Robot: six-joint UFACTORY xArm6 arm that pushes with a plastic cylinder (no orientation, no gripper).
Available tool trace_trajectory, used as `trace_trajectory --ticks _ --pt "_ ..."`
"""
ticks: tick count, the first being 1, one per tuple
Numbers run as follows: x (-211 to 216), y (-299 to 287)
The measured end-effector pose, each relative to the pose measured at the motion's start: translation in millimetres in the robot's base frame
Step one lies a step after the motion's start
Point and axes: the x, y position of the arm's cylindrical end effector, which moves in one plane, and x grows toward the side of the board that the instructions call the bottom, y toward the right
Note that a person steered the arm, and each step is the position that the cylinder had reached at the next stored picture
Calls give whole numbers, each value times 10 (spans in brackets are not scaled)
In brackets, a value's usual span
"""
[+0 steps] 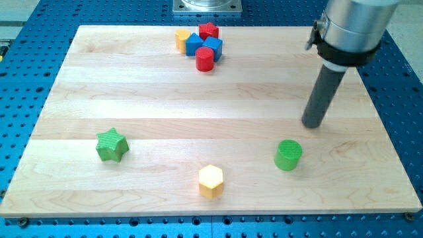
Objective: Push the green circle diagonally to the hexagon
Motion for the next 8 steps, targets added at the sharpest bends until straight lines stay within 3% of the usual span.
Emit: trace_trajectory --ticks 1,3,4,5,6,7,8 --pt "571 0" --pt "1270 -41" --pt "864 -169" --pt "39 -734" --pt "-188 -791" --pt "137 -23" --pt "1252 -39"
